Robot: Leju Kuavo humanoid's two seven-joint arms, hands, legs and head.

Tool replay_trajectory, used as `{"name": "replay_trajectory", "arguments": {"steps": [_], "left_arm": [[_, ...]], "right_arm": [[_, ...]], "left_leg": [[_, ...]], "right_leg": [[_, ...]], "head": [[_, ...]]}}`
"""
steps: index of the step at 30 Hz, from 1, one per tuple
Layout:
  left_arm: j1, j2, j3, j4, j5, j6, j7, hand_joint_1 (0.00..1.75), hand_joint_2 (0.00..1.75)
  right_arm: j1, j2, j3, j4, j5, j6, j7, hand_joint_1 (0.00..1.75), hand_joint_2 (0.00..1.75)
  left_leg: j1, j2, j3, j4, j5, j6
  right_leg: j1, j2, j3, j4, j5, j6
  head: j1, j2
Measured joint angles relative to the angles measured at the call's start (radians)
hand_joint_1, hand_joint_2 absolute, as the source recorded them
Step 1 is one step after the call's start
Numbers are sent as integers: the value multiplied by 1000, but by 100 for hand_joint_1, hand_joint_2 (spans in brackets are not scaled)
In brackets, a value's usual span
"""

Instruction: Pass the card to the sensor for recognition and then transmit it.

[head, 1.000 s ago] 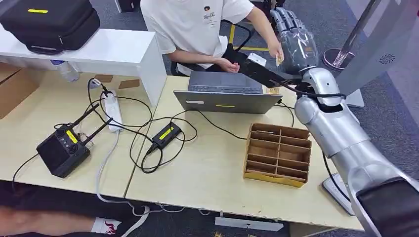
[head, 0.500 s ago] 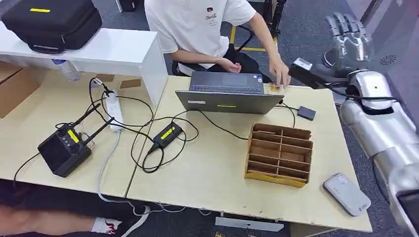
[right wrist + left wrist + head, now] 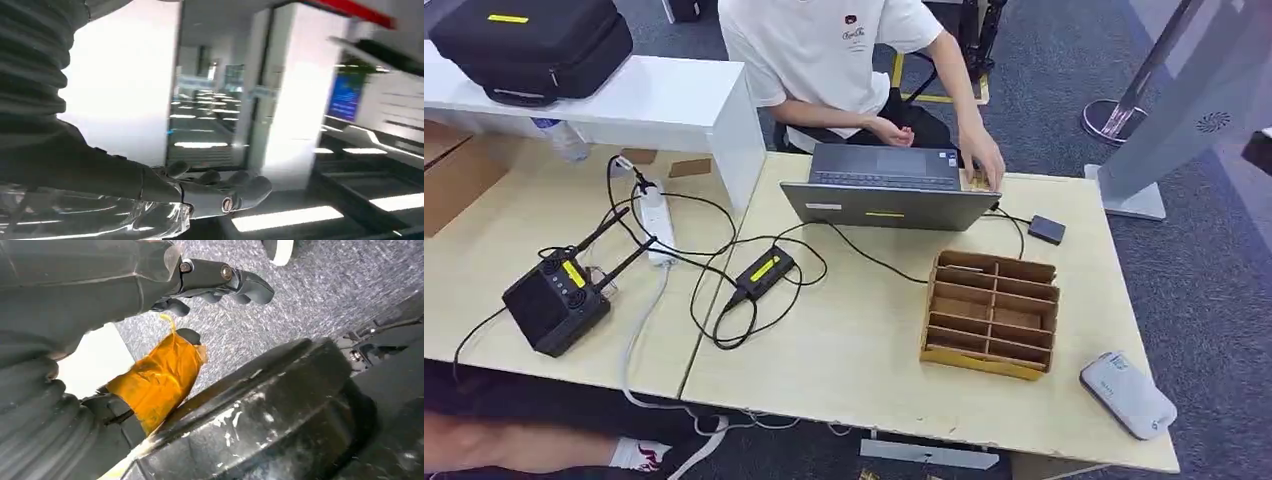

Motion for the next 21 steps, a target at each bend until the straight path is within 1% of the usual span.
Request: {"name": "replay_trajectory", "arguments": {"steps": [2, 5, 6, 7, 8, 9, 10, 11, 12, 13, 14, 15, 16, 17, 18, 19, 21], "left_arm": [[2, 0, 2, 0, 0, 0, 6, 0, 175], [3, -1, 6, 0, 1, 2, 13, 0, 175], [3, -1, 8, 0, 2, 2, 16, 0, 175], [4, -1, 10, 0, 2, 8, 18, 0, 175], [5, -2, 10, 0, 3, 17, 29, 0, 175], [5, -3, 11, 0, 3, 26, 39, 0, 175], [3, -6, 12, 0, 3, 32, 48, 0, 175], [5, -7, 15, 0, 5, 36, 56, 0, 175], [10, -8, 18, 0, 6, 37, 61, 0, 175], [7, -9, 19, 1, 6, 40, 64, 0, 175], [7, -11, 19, 2, 7, 42, 67, 0, 175], [10, -9, 21, 3, 8, 43, 67, 0, 175], [12, -10, 22, 4, 8, 42, 69, 0, 175], [7, -13, 23, 6, 9, 43, 70, 0, 175], [6, -9, 26, 6, 10, 45, 72, 0, 175], [7, -10, 28, 7, 12, 46, 75, 0, 175], [6, -11, 32, 8, 14, 45, 82, 0, 175]], "right_arm": [[8, -52, -1, 27, -1, 19, 15, 0, 175], [60, -117, -19, 56, -12, 17, 22, 0, 175], [80, -126, -27, 61, -16, 16, 22, 0, 175], [101, -151, -34, 72, -24, 15, 27, 0, 175], [132, -173, -44, 81, -32, 12, 32, 0, 175], [171, -182, -55, 86, -42, 8, 38, 0, 175], [210, -200, -68, 96, -51, 7, 46, 0, 175], [243, -222, -80, 107, -61, 5, 55, 0, 175], [280, -241, -94, 116, -70, -1, 56, 0, 175], [313, -247, -106, 121, -79, -15, 52, 0, 175], [335, -248, -117, 127, -82, -22, 53, 0, 175], [356, -267, -127, 137, -87, -26, 51, 0, 175], [379, -280, -135, 142, -90, -29, 50, 0, 175], [396, -280, -142, 144, -97, -25, 55, 0, 175], [423, -283, -152, 148, -100, -20, 62, 0, 175], [459, -289, -165, 153, -111, -22, 70, 0, 175], [529, -289, -192, 162, -133, -33, 76, 0, 175]], "left_leg": [[0, 2, 0, 0, 0, 0], [0, 5, -1, 1, -2, 2], [0, 4, 0, 1, -2, 2], [-1, 4, -2, 0, -3, 4], [1, 6, -3, 0, -4, 4], [1, 7, 2, 5, -3, 4], [1, 2, 2, 5, -3, 5], [-1, -3, -10, 0, -11, 7], [-2, 4, -6, 8, -7, 8], [-1, 5, -3, 12, -9, 8], [-1, 5, 3, 10, -17, 10], [-5, 5, -10, 7, -20, 8], [-7, 13, -10, 18, -17, 7], [-5, 15, -2, 21, -18, 12], [0, 12, -2, 19, -22, 13], [-3, 11, -2, 19, -22, 11], [-1, 9, 0, 21, -22, 11]], "right_leg": [[0, 1, -1, 0, 0, 0], [0, 5, -2, 0, 0, 1], [0, 4, -3, -1, -1, 1], [0, 4, -2, 0, -1, 1], [1, 5, 1, -1, -1, 1], [1, 6, -3, -3, -1, 3], [2, 2, 0, -2, -5, 4], [3, -4, 6, 2, -10, 4], [4, 1, 8, 0, -5, 5], [4, 1, 0, -1, -9, 5], [3, -5, 6, 5, -23, -3], [3, -5, 7, 12, -22, 1], [5, 0, 5, 10, -9, 4], [5, 3, 0, 8, -19, 4], [1, 0, 6, 14, -26, 3], [3, -1, 7, 14, -22, 5], [3, -3, 9, 10, -22, 6]], "head": [[0, 0], [0, 0], [0, 0], [1, 0], [-5, 0], [-8, 0], [-6, 0], [-2, 0], [-4, 0], [-7, 0], [2, -1], [2, 0], [-10, 0], [-6, 0], [-1, -1], [-1, 0], [1, -1]]}}
